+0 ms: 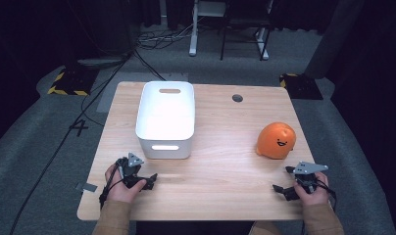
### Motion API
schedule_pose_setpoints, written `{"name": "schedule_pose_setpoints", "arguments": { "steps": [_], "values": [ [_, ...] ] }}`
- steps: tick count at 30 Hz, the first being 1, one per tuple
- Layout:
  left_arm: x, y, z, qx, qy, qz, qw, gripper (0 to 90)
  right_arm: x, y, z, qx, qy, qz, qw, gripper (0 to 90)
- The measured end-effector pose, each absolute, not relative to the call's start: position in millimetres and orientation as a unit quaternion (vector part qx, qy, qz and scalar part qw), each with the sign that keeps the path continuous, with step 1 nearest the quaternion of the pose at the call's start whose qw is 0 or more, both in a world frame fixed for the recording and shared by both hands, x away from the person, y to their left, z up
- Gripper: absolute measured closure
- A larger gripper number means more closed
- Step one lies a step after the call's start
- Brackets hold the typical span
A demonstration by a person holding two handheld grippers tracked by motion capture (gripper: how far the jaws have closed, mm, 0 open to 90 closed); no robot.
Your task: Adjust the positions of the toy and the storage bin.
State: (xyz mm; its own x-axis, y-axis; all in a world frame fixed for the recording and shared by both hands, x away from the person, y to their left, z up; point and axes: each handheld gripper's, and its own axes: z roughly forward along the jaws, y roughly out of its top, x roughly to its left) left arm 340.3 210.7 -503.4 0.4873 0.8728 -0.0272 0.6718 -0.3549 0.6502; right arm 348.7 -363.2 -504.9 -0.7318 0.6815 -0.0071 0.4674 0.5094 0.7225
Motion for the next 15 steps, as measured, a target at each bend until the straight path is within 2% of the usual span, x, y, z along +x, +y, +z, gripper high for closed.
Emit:
{"name": "schedule_pose_setpoints", "arguments": {
  "steps": [3, 7, 9, 12, 15],
  "values": [
    [339.4, 213.8, -501.9, 0.810, 0.473, 0.162, 0.307, 3.5, 348.6, -363.2, -504.8, 0.336, 0.856, 0.365, 0.146, 3.1],
    [339.1, 218.5, -494.0, 0.816, 0.470, 0.151, 0.299, 22.0, 348.7, -363.2, -504.8, 0.336, 0.856, 0.365, 0.146, 3.0],
    [339.0, 220.0, -491.8, 0.814, 0.475, 0.146, 0.302, 16.3, 348.7, -363.2, -504.8, 0.336, 0.856, 0.365, 0.146, 3.1],
    [338.1, 221.8, -488.0, 0.813, 0.475, 0.137, 0.307, 22.1, 348.7, -363.2, -504.9, 0.336, 0.856, 0.365, 0.147, 3.1],
    [335.1, 225.2, -475.7, 0.810, 0.468, 0.135, 0.326, 21.8, 348.7, -363.2, -504.9, 0.336, 0.856, 0.365, 0.147, 3.1]
  ]
}}
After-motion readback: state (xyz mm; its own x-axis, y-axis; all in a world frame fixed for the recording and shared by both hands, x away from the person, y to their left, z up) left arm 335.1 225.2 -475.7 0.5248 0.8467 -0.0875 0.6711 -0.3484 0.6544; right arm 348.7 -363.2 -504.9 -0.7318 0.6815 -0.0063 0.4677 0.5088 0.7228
